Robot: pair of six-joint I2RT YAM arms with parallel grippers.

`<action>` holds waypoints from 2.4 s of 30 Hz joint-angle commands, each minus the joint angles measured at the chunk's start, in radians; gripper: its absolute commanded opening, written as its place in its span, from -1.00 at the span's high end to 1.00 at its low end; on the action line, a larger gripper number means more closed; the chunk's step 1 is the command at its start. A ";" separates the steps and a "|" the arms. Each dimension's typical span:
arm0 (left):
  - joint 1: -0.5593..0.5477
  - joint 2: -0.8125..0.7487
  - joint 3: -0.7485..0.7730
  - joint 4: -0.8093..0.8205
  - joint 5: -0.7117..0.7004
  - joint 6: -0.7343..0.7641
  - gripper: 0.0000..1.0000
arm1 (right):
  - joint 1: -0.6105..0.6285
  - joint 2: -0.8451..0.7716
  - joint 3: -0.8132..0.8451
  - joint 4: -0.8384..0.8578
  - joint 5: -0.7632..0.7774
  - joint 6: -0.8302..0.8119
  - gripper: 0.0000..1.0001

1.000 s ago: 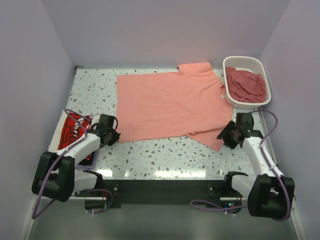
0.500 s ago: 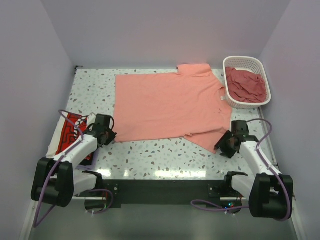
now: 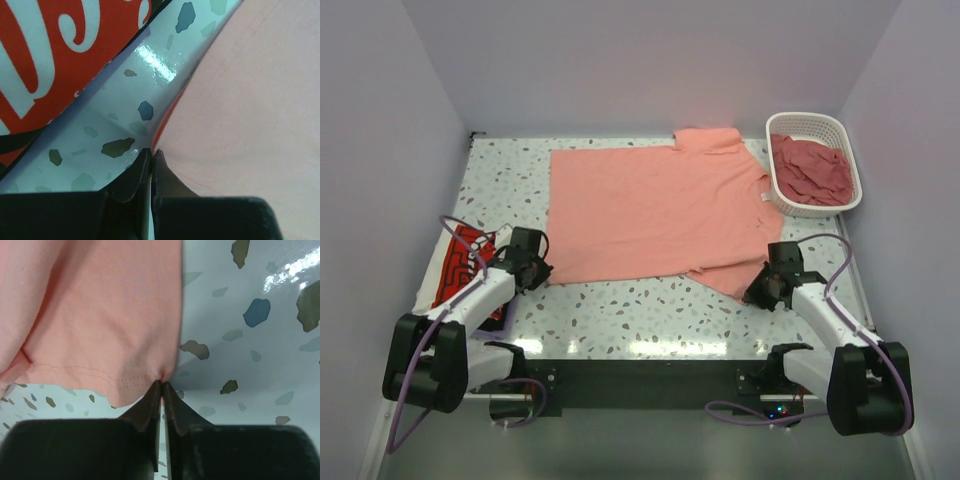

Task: Fold and stack the t-shirts
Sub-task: Flatten the tshirt out, then fold the tshirt

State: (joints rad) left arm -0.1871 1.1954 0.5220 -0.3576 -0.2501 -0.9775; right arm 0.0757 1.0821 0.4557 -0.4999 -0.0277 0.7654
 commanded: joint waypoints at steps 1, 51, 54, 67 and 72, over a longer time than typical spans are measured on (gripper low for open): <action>0.008 0.013 0.049 -0.027 -0.067 0.051 1.00 | 0.006 -0.008 -0.019 -0.032 0.029 -0.006 0.96; 0.005 0.337 0.452 -0.227 -0.146 0.054 1.00 | 0.006 0.191 0.609 -0.112 -0.072 -0.057 1.00; 0.006 0.385 0.486 -0.228 -0.141 0.053 1.00 | 0.004 0.268 0.679 -0.083 -0.078 -0.073 1.00; 0.058 0.420 0.544 -0.207 -0.107 0.074 1.00 | -0.062 0.496 0.841 -0.003 -0.162 -0.092 1.00; 0.078 0.423 0.566 -0.216 -0.103 0.082 1.00 | -0.073 0.530 0.871 0.020 -0.181 -0.092 1.00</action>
State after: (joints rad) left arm -0.1257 1.6215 1.0397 -0.5716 -0.3538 -0.9199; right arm 0.0044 1.6043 1.2652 -0.5404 -0.1745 0.6807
